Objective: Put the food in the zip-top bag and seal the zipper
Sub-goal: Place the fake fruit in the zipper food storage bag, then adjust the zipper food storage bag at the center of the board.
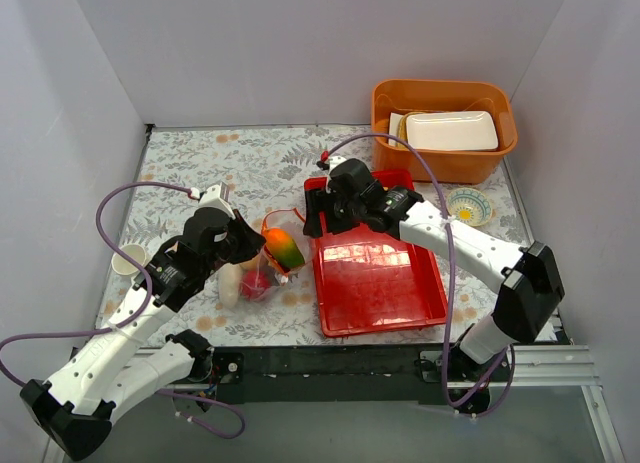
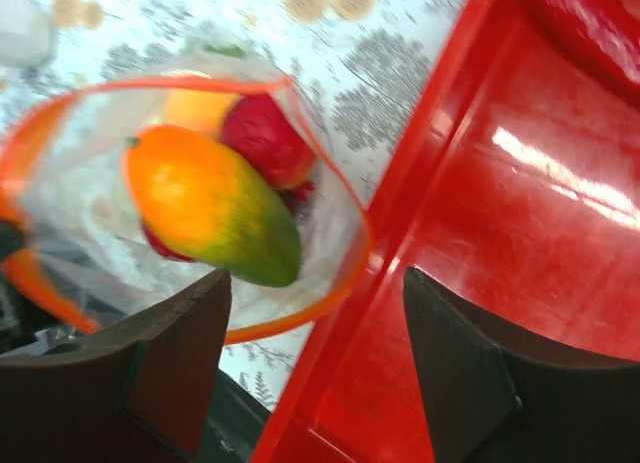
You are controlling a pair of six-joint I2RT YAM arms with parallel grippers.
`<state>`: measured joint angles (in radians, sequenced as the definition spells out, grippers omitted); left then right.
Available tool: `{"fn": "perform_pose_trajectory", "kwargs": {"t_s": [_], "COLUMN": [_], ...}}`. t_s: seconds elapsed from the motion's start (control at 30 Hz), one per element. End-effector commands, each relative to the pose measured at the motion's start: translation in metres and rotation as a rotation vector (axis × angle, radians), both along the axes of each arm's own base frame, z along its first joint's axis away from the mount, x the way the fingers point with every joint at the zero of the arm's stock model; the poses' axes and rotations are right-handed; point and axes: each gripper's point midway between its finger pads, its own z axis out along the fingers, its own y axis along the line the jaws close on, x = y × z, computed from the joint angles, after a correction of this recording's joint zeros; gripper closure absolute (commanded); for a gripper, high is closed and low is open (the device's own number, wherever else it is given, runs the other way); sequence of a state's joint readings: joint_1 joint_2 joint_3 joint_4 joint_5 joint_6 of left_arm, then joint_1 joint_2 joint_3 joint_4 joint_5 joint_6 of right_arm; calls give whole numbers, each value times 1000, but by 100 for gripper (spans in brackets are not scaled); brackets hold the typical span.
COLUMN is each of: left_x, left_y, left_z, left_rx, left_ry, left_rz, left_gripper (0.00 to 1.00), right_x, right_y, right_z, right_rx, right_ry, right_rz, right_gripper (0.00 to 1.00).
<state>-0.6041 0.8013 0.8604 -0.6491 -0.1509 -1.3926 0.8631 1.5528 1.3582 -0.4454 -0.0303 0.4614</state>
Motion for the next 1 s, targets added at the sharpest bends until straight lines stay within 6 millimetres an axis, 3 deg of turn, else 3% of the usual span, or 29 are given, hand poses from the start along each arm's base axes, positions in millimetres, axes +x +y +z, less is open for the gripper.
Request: {"fn": "perform_pose_trajectory", "kwargs": {"t_s": [0.0, 0.1, 0.3, 0.5, 0.67, 0.7, 0.73, 0.77, 0.8, 0.97], "left_x": [0, 0, -1, -1, -1, 1, 2, 3, 5, 6], "left_y": [4, 5, 5, 7, 15, 16, 20, 29, 34, 64], "left_z": [7, 7, 7, 7, 17, 34, 40, 41, 56, 74], "left_rx": [-7, -6, -8, -4, 29, 20, 32, 68, 65, 119], "left_ry": [-22, -24, -18, -21, -29, -53, -61, -55, -85, -121], "left_rz": [20, 21, 24, 30, 50, 60, 75, 113, 140, 269], "left_gripper": [100, 100, 100, 100, 100, 100, 100, 100, 100, 100], "right_x": [3, 1, -2, -4, -6, -7, -8, -5, -6, -32], "right_y": [-14, -11, 5, 13, 30, 33, 37, 44, 47, 81], "right_z": [-44, -63, -77, -65, -13, -4, 5, 25, 33, 95], "right_rx": [-92, -114, -80, -37, 113, 126, 132, 159, 163, 284], "right_ry": [74, 124, 168, 166, 87, 79, 64, 30, 20, -41], "right_rz": [-78, -79, -33, 9, 88, 98, 114, 133, 150, 360], "right_gripper": [26, 33, 52, 83, 92, 92, 92, 92, 92, 90]}}
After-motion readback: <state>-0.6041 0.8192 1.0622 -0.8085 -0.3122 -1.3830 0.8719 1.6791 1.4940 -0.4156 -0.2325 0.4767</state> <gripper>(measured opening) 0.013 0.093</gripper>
